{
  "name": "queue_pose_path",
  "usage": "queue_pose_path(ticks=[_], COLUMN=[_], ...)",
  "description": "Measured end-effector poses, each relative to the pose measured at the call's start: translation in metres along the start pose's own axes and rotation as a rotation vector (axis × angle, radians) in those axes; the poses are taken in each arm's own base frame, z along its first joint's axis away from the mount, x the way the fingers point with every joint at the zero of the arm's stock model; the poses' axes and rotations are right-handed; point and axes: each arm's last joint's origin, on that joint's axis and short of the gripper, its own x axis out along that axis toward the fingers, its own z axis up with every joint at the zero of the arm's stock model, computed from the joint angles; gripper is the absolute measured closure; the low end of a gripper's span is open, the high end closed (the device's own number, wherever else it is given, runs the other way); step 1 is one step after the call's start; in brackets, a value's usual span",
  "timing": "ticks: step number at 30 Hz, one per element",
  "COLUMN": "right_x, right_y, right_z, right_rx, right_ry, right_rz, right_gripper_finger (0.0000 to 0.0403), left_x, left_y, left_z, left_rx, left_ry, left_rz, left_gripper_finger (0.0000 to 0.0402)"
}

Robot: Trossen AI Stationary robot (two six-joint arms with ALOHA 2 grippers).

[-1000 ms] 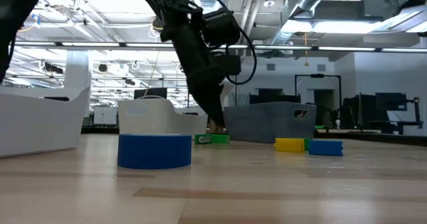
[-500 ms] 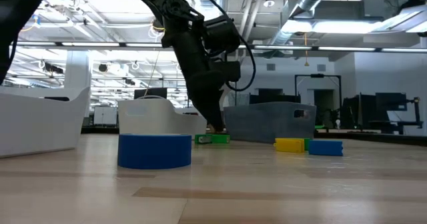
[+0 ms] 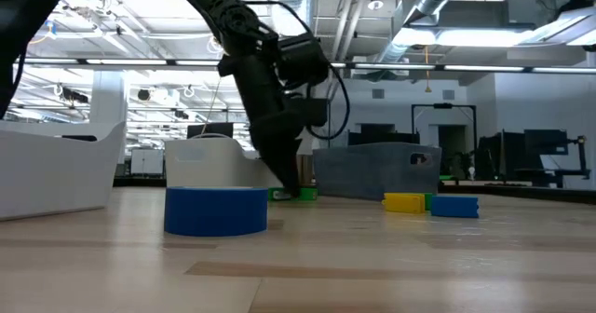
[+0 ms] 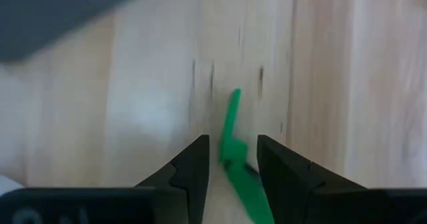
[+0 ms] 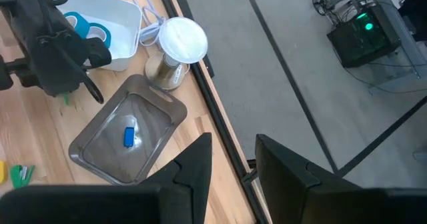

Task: Pick and place Stapler, Stapler remover, tape
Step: Put the top green stapler into the black bin

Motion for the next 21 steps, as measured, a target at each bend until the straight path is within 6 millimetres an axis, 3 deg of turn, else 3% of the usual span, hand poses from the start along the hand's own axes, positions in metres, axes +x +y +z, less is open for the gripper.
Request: queue_pose_path(ticks=[8,16,21], right_x=[0.0,0.0,0.0], right_y=[-0.0003,-0.0005,-0.0005], right_z=[0.0,0.0001,0.0001], right_rx=[0.0,0.002,0.003], right_ry=[0.0,0.0,0.0], right_rz=[-0.012,-0.018,-0.018], right_gripper_finger=[0.0295,0.0295,0.0295], left_x=[0.0058,0.0064,0.0055], left_y=[-0.0003,0.0019,0.0009], left_z=[-0.0074,-0.0055,-0.0039], left_rx=[-0.024,-0.028,-0.024], left_ry=[-0.025,-0.047,-0.067], left_rz=[0.002,0.002,0.006], left_gripper_finger=[0.0291,0.0385,0.0381])
